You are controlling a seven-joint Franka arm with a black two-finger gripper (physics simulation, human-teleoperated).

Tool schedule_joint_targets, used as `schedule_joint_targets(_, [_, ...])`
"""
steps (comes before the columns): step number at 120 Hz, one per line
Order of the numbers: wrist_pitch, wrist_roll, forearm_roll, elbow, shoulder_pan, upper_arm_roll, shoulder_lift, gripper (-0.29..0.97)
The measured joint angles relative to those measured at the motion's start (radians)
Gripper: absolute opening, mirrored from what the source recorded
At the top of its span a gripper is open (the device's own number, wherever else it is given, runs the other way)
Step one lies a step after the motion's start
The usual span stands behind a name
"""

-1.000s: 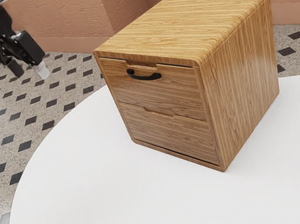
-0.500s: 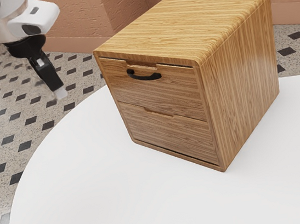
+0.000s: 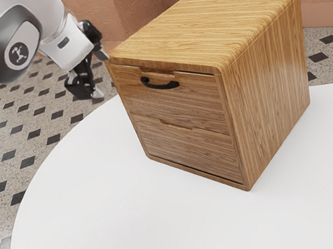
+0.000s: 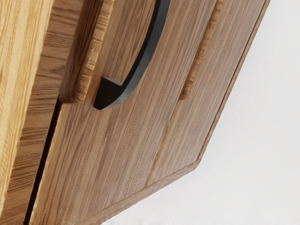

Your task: Pull the drawer handle with one arm to open the drawer

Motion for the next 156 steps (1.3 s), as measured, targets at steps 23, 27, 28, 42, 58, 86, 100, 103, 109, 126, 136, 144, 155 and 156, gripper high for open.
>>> schedule_joint_targets(23, [0.073,0.135,-0.007,-0.003,-0.133,0.100,0.006,0.63])
schedule_joint_targets(27, [0.081,0.153,-0.010,-0.003,-0.150,0.119,0.008,0.62])
schedule_joint_targets(28, [0.082,0.158,-0.011,-0.003,-0.152,0.122,0.010,0.62])
schedule_joint_targets(42, [0.103,0.213,-0.020,-0.002,-0.153,0.138,0.024,0.48])
schedule_joint_targets(58, [0.117,0.256,-0.057,-0.002,-0.157,0.131,0.036,0.38])
schedule_joint_targets(86, [0.157,0.285,-0.052,-0.024,-0.164,0.084,0.038,0.30])
schedule_joint_targets(100, [0.201,0.282,-0.035,-0.070,-0.185,0.079,0.015,0.29])
schedule_joint_targets(103, [0.210,0.281,-0.033,-0.073,-0.185,0.080,0.016,0.29])
schedule_joint_targets(109, [0.229,0.278,-0.031,-0.087,-0.181,0.081,0.017,0.28])
schedule_joint_targets(126, [0.264,0.268,-0.027,-0.124,-0.173,0.082,0.016,0.28])
schedule_joint_targets(136, [0.277,0.261,-0.026,-0.141,-0.175,0.082,0.011,0.28])
schedule_joint_targets(144, [0.283,0.256,-0.025,-0.150,-0.176,0.081,0.009,0.28])
schedule_joint_targets(155, [0.290,0.248,-0.025,-0.162,-0.177,0.081,0.009,0.28])
schedule_joint_targets(156, [0.290,0.247,-0.025,-0.163,-0.177,0.081,0.009,0.28])
